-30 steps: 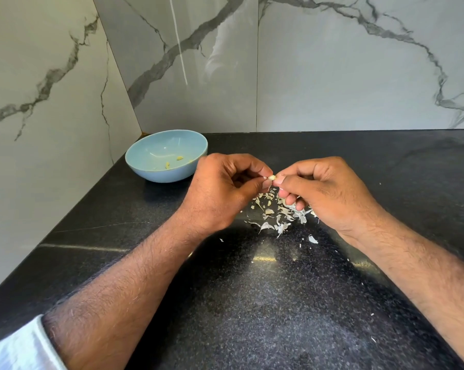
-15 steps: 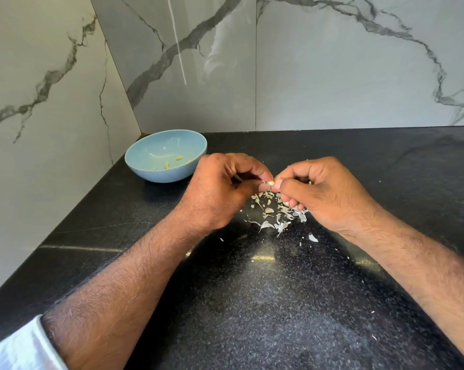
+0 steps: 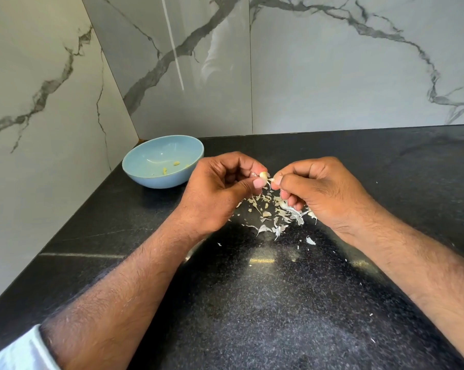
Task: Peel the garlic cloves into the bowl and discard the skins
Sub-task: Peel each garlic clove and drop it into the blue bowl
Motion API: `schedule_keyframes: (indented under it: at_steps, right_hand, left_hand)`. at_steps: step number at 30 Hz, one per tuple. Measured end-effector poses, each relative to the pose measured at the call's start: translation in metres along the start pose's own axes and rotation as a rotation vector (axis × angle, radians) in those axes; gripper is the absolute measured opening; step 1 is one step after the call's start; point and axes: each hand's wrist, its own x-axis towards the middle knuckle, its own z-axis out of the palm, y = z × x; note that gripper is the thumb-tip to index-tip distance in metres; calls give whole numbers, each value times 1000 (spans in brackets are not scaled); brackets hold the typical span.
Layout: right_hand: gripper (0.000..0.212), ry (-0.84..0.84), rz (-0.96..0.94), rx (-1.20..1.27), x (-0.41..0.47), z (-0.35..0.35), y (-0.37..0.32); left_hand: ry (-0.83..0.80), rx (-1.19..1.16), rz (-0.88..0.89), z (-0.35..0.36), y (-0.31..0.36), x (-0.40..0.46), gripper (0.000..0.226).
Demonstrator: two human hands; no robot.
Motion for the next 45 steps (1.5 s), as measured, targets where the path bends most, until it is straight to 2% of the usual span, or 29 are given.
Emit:
schedule_keyframes:
  at_steps: [6, 10, 14, 17, 20, 28, 32, 37, 41, 45]
  right_hand:
    - [13, 29, 36, 9, 1, -4, 1]
    - [16, 103, 5, -244, 0, -6, 6]
    - [29, 109, -40, -285, -1, -4, 7]
    - [11, 7, 3, -119, 0, -4, 4]
    - [26, -36, 50, 13, 0, -1, 4]
    - [12, -66, 13, 63, 1, 3, 12]
    - [9, -14, -45, -41, 1, 3, 13]
    - [19, -3, -150, -196, -1, 5, 12]
    - [38, -15, -241, -226, -3, 4, 8]
    - [15, -6, -255, -225, 0, 3, 15]
  left_hand:
    - [111, -115, -68, -4, 2, 1, 9]
    - [134, -112, -99, -7, 4, 1, 10]
    - [145, -54, -116, -7, 4, 0, 9]
    - [161, 18, -92, -7, -1, 1, 8]
    - [123, 79, -41, -4, -5, 1, 10]
    - [29, 242, 39, -1, -3, -1, 13]
    - [2, 250, 67, -2, 0, 0, 12]
    - [54, 284, 62, -3, 0, 0, 9]
    - [40, 222, 38, -5, 2, 0, 7]
    - [18, 155, 12, -5, 4, 0, 7]
